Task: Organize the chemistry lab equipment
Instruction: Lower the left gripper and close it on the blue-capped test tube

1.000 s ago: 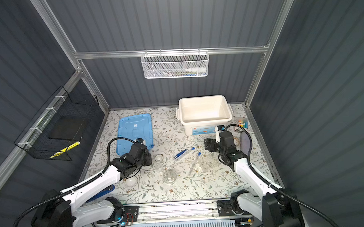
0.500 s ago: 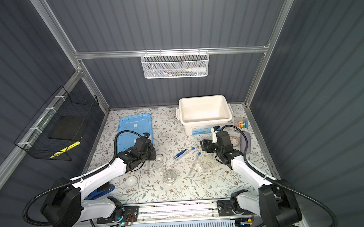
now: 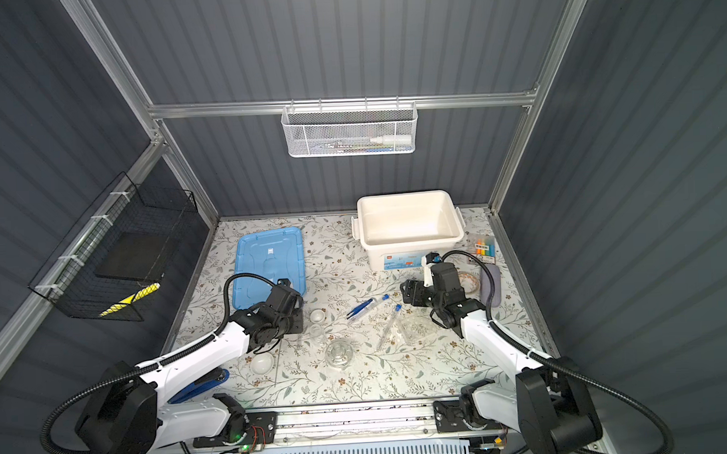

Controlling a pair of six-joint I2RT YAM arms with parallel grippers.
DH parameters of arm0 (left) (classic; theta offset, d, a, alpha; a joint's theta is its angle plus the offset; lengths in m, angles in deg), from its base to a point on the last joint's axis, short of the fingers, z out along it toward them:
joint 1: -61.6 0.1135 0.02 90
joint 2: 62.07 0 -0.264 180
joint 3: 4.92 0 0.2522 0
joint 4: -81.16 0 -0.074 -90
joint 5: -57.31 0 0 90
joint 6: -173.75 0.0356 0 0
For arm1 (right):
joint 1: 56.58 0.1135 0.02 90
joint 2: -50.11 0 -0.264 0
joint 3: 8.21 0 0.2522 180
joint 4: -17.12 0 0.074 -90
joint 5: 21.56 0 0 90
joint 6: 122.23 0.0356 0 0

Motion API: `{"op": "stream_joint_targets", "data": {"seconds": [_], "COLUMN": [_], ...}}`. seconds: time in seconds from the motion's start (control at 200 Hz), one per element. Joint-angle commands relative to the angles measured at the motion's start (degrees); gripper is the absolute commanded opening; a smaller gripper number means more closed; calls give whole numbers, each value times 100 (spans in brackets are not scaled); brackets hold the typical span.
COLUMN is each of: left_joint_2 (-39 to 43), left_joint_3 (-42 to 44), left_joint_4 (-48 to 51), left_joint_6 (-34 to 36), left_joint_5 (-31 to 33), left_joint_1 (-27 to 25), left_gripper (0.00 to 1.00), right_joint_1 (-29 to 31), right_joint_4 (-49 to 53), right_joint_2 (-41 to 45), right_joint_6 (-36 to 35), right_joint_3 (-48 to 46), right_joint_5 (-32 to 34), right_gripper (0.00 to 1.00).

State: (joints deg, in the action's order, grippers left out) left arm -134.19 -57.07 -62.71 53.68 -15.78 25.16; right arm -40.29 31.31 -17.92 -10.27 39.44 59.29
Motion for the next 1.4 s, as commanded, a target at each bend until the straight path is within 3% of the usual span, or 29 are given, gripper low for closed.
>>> {"op": "stream_joint_targets", "data": {"seconds": [0.0, 0.385, 0.595, 0.95, 1.396], "left_joint_2": [25, -395, -742, -869, -1024], "left_joint_3": [178, 169, 108, 65, 121], "left_joint_4": [211, -251, -7, 163, 79], "left_joint_6": [-246, -273, -319, -377, -209], "left_joint_5": [-121, -564, -486, -330, -645], "left_joint_1": [-38, -38, -36, -38, -36], "left_gripper": [40, 38, 33, 33, 14], "right_joint_1": [41, 49, 49, 49, 49], "right_joint_4": [133, 174, 183, 282, 274], "right_joint_2": [44, 71, 62, 37, 6], "right_joint_6": [-91, -69, -101, -126, -157], "right_joint_3": [157, 114, 119, 136, 197], "right_joint_5": [123, 159, 157, 291, 322], "right_gripper": [81, 81, 81, 81, 81]}}
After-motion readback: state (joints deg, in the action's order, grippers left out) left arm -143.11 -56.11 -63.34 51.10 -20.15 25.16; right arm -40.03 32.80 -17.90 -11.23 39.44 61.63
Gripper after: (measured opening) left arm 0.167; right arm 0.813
